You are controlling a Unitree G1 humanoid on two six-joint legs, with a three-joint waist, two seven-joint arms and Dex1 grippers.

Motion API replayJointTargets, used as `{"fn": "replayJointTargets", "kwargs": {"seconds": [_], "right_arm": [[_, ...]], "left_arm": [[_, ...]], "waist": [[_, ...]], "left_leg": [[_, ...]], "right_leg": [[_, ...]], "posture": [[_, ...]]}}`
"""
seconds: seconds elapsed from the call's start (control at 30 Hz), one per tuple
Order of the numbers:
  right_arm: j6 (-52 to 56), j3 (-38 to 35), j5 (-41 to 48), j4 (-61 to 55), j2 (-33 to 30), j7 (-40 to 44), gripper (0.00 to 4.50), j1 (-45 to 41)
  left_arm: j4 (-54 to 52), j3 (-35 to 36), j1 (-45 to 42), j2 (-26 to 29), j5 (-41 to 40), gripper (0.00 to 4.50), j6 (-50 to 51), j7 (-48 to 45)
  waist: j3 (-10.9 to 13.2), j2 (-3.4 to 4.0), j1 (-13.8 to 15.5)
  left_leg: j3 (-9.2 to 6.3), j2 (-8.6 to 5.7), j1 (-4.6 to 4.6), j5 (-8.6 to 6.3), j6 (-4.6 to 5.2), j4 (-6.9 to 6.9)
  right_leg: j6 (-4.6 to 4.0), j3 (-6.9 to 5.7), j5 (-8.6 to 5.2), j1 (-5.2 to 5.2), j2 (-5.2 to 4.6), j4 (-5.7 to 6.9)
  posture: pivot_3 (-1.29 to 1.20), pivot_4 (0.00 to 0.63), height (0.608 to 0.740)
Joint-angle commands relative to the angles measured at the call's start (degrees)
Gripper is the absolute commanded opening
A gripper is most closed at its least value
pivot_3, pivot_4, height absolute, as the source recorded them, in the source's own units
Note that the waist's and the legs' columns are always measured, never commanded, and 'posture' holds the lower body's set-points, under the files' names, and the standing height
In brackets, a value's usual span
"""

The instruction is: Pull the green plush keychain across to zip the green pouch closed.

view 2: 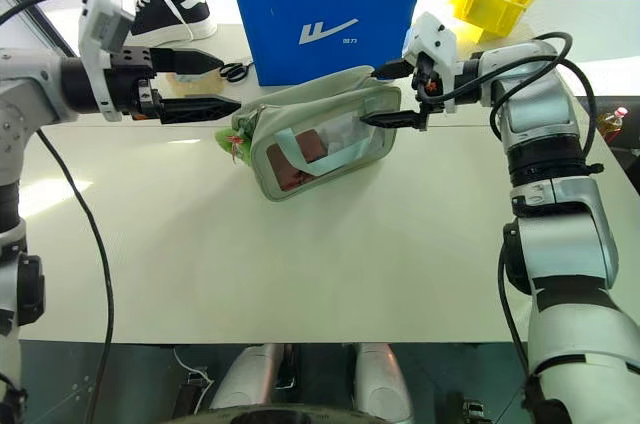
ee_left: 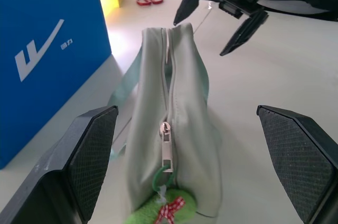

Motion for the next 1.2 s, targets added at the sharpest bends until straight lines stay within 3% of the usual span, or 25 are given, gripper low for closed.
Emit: {"fn": "replayJointTargets", "kwargs": {"seconds": [0.03, 0.13, 0.23, 0.47, 0.67, 0.87, 1.2], "right_arm": [[-4.1, -0.1, -1.6, 4.2, 1.4, 0.4, 4.5, -3.7], [-6.7, 0.4, -3.1, 8.4, 2.9, 1.0, 4.5, -5.3], [-9.7, 0.7, -4.6, 11.8, 3.7, 1.4, 3.63, -6.4], [-11.8, 0.4, -5.8, 14.6, 4.1, 4.2, 0.04, -7.6], [-13.6, -2.8, -5.7, 14.9, 5.8, -5.5, 0.04, -9.1], [-14.4, -3.7, -5.5, 11.1, 6.3, -9.7, 0.04, -8.1], [-13.0, -2.1, -4.3, 2.0, 6.4, -3.9, 0.04, -1.7]], "left_arm": [[-3.4, 2.8, -1.7, 1.2, -4.5, 4.48, 3.0, -1.1], [-3.4, 4.7, -2.8, 1.6, -7.0, 4.48, 5.5, 0.0], [-2.6, 5.8, -2.0, 2.4, -6.5, 4.5, 5.4, 1.8], [-3.4, 7.4, 0.2, 4.0, -7.2, 4.5, 5.5, 3.2], [0.2, 8.5, 2.0, 6.0, -4.7, 4.5, 2.3, 4.3], [2.4, 8.6, 3.6, 7.0, -3.2, 4.5, -0.3, 3.9], [2.6, 7.8, 4.1, 6.6, -2.1, 4.5, -1.9, 3.8]], "waist": [[0.0, 0.0, 0.0], [0.0, 0.0, 0.0], [0.0, 0.0, 0.0], [0.0, 0.0, 0.0], [0.0, 0.0, -0.1], [0.0, 0.0, 0.0], [0.0, 0.0, 0.1]], "left_leg": [[0.0, 0.0, 0.0, 0.0, 0.0, 0.03], [0.0, 0.0, 0.0, 0.0, 0.0, 0.05], [0.0, 0.0, 0.0, 0.03, -0.05, 0.06], [0.0, -0.02, 0.01, 0.1, -0.17, 0.07], [0.0, -0.02, 0.02, 0.14, -0.24, 0.07], [0.0, -0.02, 0.02, 0.17, -0.28, 0.06], [0.01, -0.02, 0.02, 0.12, -0.2, 0.07]], "right_leg": [[0.0, 0.0, 0.0, 0.01, 0.0, 0.01], [0.0, 0.0, 0.0, 0.02, 0.0, 0.02], [0.01, -0.01, 0.0, 0.02, 0.0, 0.03], [0.01, -0.01, 0.01, 0.03, 0.01, 0.05], [0.01, 0.0, 0.01, 0.02, 0.01, 0.07], [0.01, 0.0, 0.0, 0.01, 0.01, 0.07], [0.02, 0.0, 0.01, 0.04, 0.01, 0.07]], "posture": [[0.0, 0.15, 0.74], [0.0, 0.15, 0.74], [0.0, 0.15, 0.74], [0.0, 0.15, 0.74], [0.0, 0.15, 0.74], [0.0, 0.15, 0.74], [0.0, 0.15, 0.74]]}}
